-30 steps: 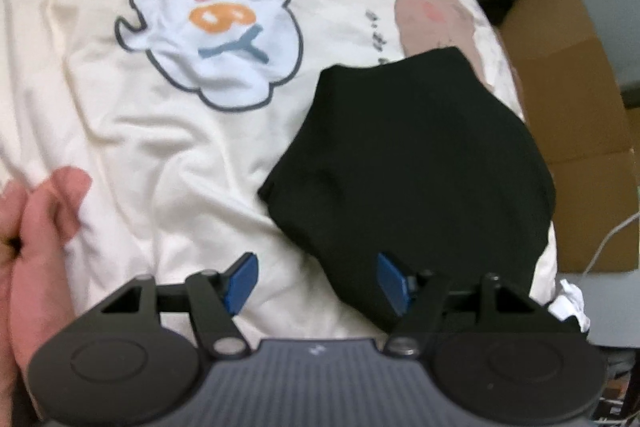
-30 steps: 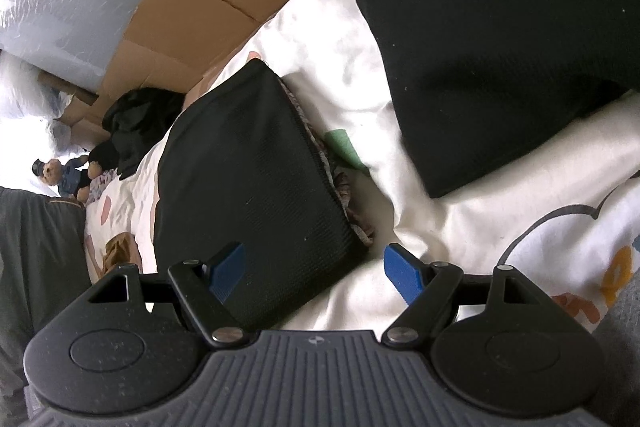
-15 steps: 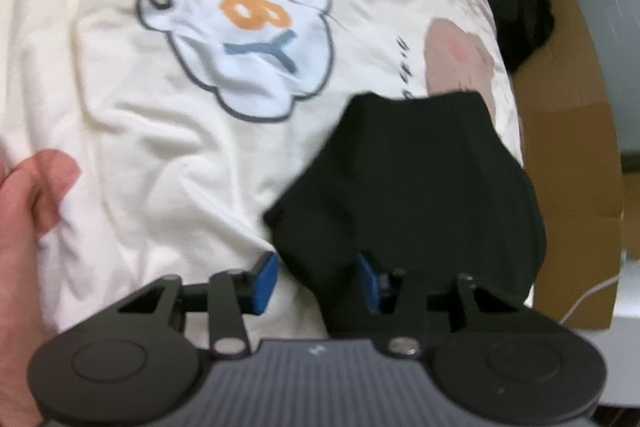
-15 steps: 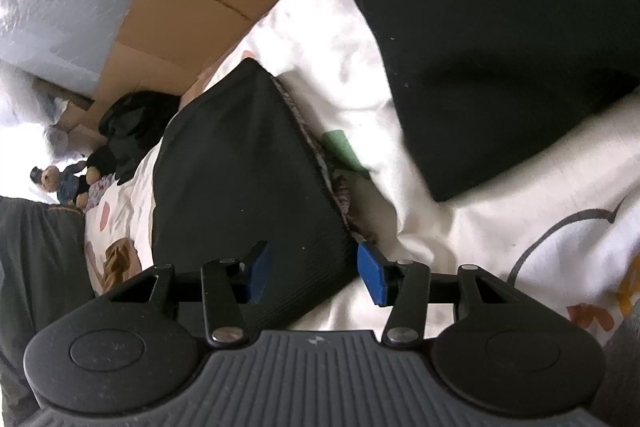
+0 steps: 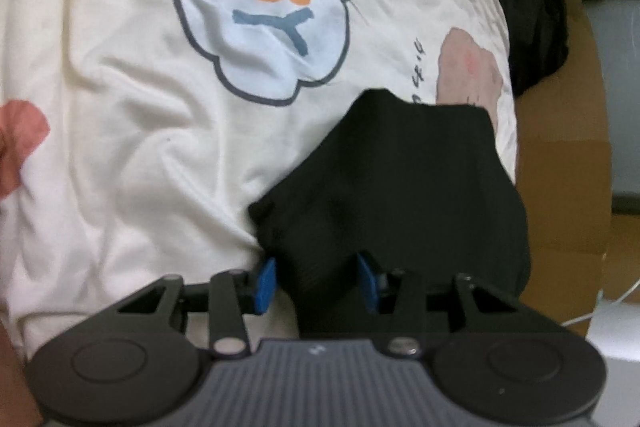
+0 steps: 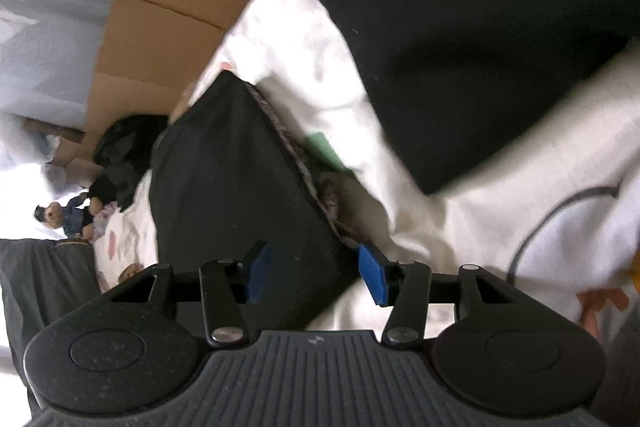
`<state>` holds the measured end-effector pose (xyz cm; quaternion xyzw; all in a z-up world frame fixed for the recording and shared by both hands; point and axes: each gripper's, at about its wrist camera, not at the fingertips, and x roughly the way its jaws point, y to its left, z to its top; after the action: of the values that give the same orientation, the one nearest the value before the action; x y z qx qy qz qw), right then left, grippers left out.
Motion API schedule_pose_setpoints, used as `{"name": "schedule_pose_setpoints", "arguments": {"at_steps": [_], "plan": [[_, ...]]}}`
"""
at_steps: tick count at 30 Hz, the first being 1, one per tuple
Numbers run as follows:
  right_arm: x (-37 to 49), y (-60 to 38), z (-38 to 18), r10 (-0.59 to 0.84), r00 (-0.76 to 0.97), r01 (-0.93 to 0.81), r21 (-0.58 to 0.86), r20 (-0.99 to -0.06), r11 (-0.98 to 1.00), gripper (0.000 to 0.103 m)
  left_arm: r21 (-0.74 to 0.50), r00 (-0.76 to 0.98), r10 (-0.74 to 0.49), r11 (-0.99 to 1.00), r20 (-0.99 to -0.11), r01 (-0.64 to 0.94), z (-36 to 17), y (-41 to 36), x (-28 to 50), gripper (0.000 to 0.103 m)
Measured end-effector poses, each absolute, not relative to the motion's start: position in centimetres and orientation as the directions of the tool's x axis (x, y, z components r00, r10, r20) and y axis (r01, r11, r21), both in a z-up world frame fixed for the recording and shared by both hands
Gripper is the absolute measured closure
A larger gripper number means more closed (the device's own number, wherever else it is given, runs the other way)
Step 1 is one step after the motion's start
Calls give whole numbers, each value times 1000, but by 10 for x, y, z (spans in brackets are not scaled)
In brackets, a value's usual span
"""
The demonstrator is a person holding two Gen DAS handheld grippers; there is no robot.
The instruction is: Fold clothes
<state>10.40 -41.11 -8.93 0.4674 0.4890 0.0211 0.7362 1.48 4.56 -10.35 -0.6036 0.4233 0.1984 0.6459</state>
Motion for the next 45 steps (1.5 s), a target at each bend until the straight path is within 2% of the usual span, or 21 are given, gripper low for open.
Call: {"name": "schedule_pose_setpoints", "arguments": {"at_steps": [11,15,26,28,30,33,45], "plan": [[112,-405,-101,500,464,476,682,-731,555,49,-631,591,-245,131,-768,-765,-111,48,7,58],[117,-402,-107,499,463,496,681,-733,539,49,-616,580,-229,135,-782,-776,-112,50,5,65],[125,-397,-118,495,471,500,684,-730,532,49,-632,598,-243,98,-764,-769,-121,56,8,66],[127,-393,-117,485,471,481,675,-737,559,57,-631,596,-240,108,-766,-768,-120,56,9,72],[129,-393,-118,487,466,476,673,-739,567,76,-628,594,-240,102,-768,-771,-121,56,7,85],[132,-394,-116,494,475,467,685,-728,559,90,-639,608,-248,68,-754,-766,-122,57,5,90],[140,-409,-82,492,463,374,666,-737,645,93,-642,630,-232,-27,-742,-766,-109,39,-11,92]]}}
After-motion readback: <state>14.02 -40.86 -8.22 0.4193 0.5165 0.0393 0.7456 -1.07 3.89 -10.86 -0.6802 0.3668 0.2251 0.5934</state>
